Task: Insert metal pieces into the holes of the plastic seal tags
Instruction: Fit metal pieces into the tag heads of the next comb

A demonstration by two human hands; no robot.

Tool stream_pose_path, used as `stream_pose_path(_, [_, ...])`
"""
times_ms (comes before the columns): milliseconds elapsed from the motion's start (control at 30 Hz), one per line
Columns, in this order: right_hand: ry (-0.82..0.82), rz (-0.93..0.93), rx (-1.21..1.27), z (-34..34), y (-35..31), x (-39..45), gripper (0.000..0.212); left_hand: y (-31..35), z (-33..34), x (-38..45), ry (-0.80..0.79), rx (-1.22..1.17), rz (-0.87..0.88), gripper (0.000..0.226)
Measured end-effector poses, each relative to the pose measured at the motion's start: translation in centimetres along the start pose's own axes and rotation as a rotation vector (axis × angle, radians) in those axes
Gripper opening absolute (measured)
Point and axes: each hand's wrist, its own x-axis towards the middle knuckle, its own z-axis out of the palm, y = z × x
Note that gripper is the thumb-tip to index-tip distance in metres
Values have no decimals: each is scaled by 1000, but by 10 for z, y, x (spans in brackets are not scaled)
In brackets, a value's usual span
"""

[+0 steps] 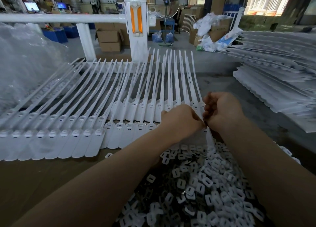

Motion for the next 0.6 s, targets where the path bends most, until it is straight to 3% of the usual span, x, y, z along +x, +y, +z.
stream_pose_path(367, [-5, 7, 8, 0, 0, 4, 20, -4, -6, -1, 36, 76, 138, 5])
stream_pose_path(600, [-24, 4, 24, 0, 0, 4, 20, -9, -22, -5, -47, 195, 343, 17])
